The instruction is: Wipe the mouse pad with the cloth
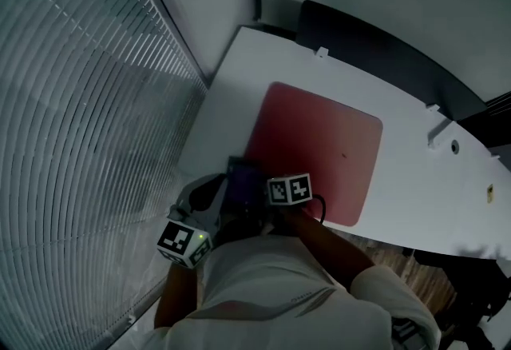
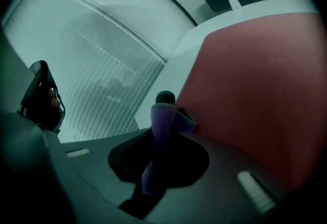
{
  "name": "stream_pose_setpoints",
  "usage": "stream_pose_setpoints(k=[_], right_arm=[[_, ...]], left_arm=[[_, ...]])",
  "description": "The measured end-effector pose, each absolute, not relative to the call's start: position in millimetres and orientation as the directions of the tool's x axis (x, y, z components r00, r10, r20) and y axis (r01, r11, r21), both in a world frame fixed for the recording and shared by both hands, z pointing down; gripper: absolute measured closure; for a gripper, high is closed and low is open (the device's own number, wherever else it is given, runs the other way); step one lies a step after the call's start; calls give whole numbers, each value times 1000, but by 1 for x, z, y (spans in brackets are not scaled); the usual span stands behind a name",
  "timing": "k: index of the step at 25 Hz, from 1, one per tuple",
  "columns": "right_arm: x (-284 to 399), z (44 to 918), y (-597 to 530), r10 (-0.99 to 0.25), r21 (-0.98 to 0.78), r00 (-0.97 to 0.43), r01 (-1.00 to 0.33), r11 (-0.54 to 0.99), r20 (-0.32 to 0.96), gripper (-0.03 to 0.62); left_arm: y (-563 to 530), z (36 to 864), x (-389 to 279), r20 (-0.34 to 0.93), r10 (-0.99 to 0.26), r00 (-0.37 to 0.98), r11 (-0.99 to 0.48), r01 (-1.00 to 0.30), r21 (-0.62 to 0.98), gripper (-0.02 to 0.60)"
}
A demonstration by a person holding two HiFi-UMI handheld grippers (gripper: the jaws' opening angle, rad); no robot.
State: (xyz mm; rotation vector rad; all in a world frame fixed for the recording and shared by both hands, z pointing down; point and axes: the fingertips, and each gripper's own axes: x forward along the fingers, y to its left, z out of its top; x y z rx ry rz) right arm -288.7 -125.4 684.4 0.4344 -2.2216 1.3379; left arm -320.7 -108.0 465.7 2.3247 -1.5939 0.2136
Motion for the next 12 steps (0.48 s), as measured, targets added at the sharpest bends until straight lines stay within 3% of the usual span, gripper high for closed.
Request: stream_pose_setpoints(k=[12], right_arm=[[-125,708,-132,-186,-647,-716,-691,321,673,544]], left_arm=[[-148,465,-219,280,-777,564,-534,-826,181,578]])
